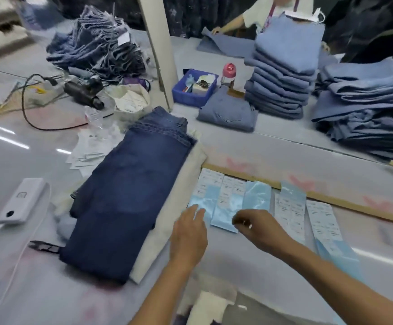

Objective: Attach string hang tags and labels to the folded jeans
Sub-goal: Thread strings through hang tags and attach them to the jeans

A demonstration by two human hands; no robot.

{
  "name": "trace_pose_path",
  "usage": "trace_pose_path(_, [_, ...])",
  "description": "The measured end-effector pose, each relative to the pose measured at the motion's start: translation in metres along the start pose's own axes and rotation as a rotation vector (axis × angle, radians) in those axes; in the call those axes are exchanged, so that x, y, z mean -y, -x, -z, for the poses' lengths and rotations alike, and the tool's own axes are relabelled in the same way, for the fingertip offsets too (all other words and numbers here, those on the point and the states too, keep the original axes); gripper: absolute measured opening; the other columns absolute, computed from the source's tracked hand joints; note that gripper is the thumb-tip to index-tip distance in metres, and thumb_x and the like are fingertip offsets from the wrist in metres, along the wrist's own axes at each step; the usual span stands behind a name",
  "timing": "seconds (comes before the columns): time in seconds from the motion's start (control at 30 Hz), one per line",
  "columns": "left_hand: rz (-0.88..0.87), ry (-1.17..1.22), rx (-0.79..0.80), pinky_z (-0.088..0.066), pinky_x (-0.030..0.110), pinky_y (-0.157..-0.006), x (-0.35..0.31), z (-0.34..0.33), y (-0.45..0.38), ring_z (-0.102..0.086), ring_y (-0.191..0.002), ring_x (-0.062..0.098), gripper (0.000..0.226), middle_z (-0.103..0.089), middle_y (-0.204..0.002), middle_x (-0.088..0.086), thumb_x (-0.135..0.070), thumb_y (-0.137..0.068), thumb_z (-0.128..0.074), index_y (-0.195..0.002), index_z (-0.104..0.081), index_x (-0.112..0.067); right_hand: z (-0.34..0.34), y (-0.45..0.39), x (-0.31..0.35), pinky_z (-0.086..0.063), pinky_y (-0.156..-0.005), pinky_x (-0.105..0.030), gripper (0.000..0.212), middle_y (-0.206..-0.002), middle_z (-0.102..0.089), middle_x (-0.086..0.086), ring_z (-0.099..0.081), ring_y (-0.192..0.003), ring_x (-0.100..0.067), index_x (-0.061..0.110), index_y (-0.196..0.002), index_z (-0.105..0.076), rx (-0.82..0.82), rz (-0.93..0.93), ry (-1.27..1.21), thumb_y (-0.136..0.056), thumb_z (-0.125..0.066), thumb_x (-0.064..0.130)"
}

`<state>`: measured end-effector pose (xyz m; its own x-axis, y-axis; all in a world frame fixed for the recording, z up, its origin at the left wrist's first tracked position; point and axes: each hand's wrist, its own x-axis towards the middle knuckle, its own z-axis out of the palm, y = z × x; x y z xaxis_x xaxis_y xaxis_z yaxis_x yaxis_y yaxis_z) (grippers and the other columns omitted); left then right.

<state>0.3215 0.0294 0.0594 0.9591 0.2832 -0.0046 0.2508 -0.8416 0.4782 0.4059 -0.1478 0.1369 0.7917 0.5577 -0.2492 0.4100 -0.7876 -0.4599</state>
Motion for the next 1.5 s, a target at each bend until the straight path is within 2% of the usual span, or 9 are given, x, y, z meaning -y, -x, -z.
trace_pose_path(0.07, [0.068, -0.111, 0.058, -0.024, 0.034, -0.121, 0.02, -0.021, -0.028, -0.028, -0.151, 0.02, 0.047, -0.031, -0.164, 0.002, -0.026, -0.107, -0.039, -0.153, -0.039, -0.021, -0.024, -0.041, -0.003, -0.052, -0.083, -0.024, 0.017, -0.099, -0.073, 0.008, -0.065, -0.089, -0.01, 0.018, -0.098, -0.076, 0.004, -0.012, -0.005, -0.095, -0.061, 0.013])
trace_pose_path(0.17, [0.01, -0.191, -0.008, -0.041, 0.041, -0.111, 0.042, -0.052, -0.032, -0.05, -0.137, 0.026, 0.042, -0.054, -0.148, 0.01, -0.026, -0.099, -0.047, -0.136, -0.062, -0.015, -0.05, -0.092, -0.006, -0.049, -0.088, -0.025, 0.019, -0.108, -0.073, 0.002, -0.065, -0.1, -0.016, 0.016, -0.105, -0.077, -0.01, 0.004, 0.004, -0.095, -0.062, 0.013])
trace_pose_path(0.33, [-0.062, -0.186, -0.157, -0.038, 0.045, -0.11, 0.059, -0.078, -0.036, -0.049, -0.132, 0.03, 0.039, -0.058, -0.14, 0.014, -0.024, -0.095, -0.047, -0.129, -0.063, -0.012, -0.07, -0.155, -0.008, -0.044, -0.098, -0.031, 0.028, -0.125, -0.069, -0.003, -0.06, -0.117, -0.023, 0.013, -0.12, -0.073, -0.092, 0.22, -0.009, -0.091, -0.071, 0.014])
trace_pose_path(0.47, [-0.089, -0.216, -0.218, -0.038, 0.046, -0.111, 0.059, -0.082, -0.037, -0.05, -0.133, 0.03, 0.039, -0.056, -0.141, 0.014, -0.024, -0.098, -0.045, -0.131, -0.06, -0.012, -0.081, -0.17, -0.025, -0.054, -0.085, -0.039, 0.018, -0.108, -0.072, -0.004, -0.062, -0.104, -0.026, 0.009, -0.102, -0.075, -0.151, 0.433, 0.069, -0.087, -0.076, 0.019])
trace_pose_path(0.67, [-0.092, -0.253, -0.262, -0.038, 0.048, -0.112, 0.06, -0.085, -0.037, -0.05, -0.134, 0.031, 0.04, -0.057, -0.142, 0.013, -0.025, -0.099, -0.043, -0.131, -0.062, -0.011, -0.082, -0.175, -0.04, -0.057, -0.069, -0.041, 0.018, -0.112, -0.07, 0.002, -0.061, -0.103, -0.023, 0.014, -0.103, -0.072, -0.173, 0.619, 0.21, -0.096, -0.068, 0.03])
trace_pose_path(0.97, [-0.121, -0.268, -0.256, -0.032, 0.05, -0.117, 0.06, -0.087, -0.037, -0.045, -0.142, 0.025, 0.047, -0.05, -0.152, 0.008, -0.023, -0.099, -0.039, -0.143, -0.051, -0.012, -0.082, -0.17, -0.037, -0.057, -0.06, -0.039, 0.017, -0.108, -0.074, 0.002, -0.067, -0.093, -0.025, 0.013, -0.101, -0.075, -0.242, 0.688, 0.256, -0.098, -0.067, 0.028])
trace_pose_path(1.27, [-0.153, -0.286, -0.242, -0.032, 0.051, -0.116, 0.06, -0.084, -0.036, -0.046, -0.14, 0.027, 0.045, -0.052, -0.15, 0.01, -0.024, -0.097, -0.04, -0.136, -0.06, -0.015, -0.071, -0.18, -0.03, -0.058, -0.072, -0.042, 0.014, -0.109, -0.072, 0.0, -0.065, -0.1, -0.023, 0.014, -0.103, -0.076, -0.137, 0.637, 0.238, -0.096, -0.067, 0.022])
trace_pose_path(1.4, [-0.157, -0.26, -0.227, -0.03, 0.05, -0.118, 0.06, -0.084, -0.035, -0.041, -0.145, 0.024, 0.046, -0.048, -0.154, 0.009, -0.024, -0.096, -0.039, -0.136, -0.059, -0.014, -0.075, -0.18, -0.032, -0.055, -0.079, -0.039, 0.026, -0.117, -0.068, 0.0, -0.06, -0.109, -0.023, 0.016, -0.112, -0.073, -0.095, 0.607, 0.221, -0.093, -0.07, 0.033])
trace_pose_path(1.5, [-0.149, -0.254, -0.228, -0.03, 0.05, -0.119, 0.06, -0.085, -0.037, -0.041, -0.145, 0.023, 0.045, -0.049, -0.153, 0.009, -0.024, -0.096, -0.037, -0.136, -0.057, -0.014, -0.078, -0.175, -0.035, -0.056, -0.072, -0.039, 0.024, -0.113, -0.07, -0.001, -0.062, -0.102, -0.025, 0.014, -0.112, -0.074, -0.132, 0.647, 0.24, -0.096, -0.069, 0.03])
